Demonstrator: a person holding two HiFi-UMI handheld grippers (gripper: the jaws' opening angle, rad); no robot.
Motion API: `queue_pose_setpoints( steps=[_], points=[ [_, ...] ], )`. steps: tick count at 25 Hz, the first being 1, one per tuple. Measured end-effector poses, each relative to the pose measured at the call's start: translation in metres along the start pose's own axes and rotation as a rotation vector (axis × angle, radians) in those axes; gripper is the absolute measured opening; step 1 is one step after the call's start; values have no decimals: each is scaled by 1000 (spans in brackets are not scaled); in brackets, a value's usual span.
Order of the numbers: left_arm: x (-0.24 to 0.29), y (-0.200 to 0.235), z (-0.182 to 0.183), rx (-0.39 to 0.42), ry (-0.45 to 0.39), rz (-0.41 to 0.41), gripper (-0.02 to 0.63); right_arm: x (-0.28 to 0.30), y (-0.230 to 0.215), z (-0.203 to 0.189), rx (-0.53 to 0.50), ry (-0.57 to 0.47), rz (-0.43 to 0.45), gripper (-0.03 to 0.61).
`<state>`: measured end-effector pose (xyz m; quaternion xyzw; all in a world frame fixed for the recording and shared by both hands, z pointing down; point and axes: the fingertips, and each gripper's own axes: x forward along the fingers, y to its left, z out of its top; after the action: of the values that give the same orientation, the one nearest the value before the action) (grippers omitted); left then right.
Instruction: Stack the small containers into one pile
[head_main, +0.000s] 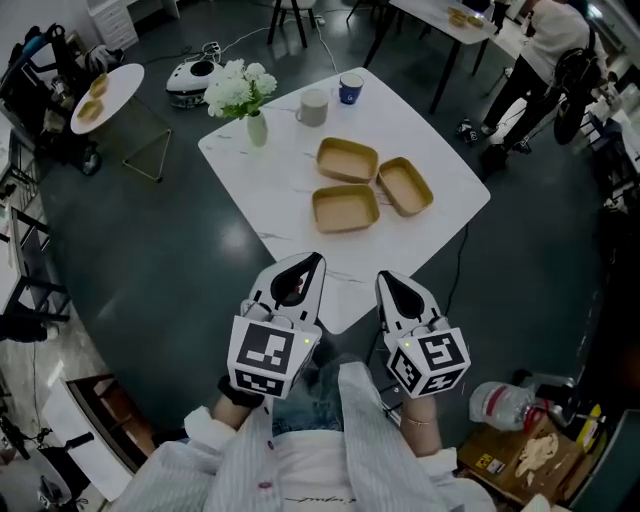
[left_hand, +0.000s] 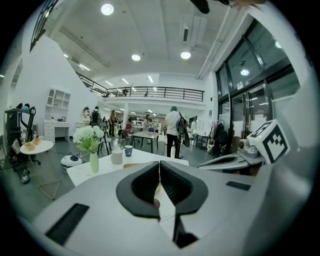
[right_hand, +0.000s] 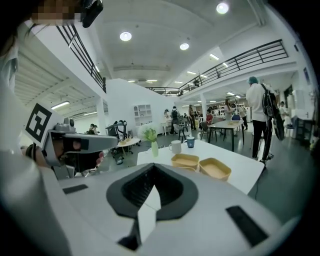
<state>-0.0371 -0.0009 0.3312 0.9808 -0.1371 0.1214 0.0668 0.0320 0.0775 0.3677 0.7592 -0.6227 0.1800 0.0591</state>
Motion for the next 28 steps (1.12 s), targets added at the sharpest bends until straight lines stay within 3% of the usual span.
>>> queue_pose_setpoints(
  steps=[8, 17, 28],
  points=[
    [24, 12, -10, -20, 27, -23, 21, 20, -16, -5, 12, 37, -26, 12],
    [72, 28, -2, -37, 25, 29, 21, 62, -54, 7, -12, 65, 29, 12],
    [131, 45, 23, -78, 17, 249, 21, 121, -109, 43, -91, 101, 251, 12]
  ],
)
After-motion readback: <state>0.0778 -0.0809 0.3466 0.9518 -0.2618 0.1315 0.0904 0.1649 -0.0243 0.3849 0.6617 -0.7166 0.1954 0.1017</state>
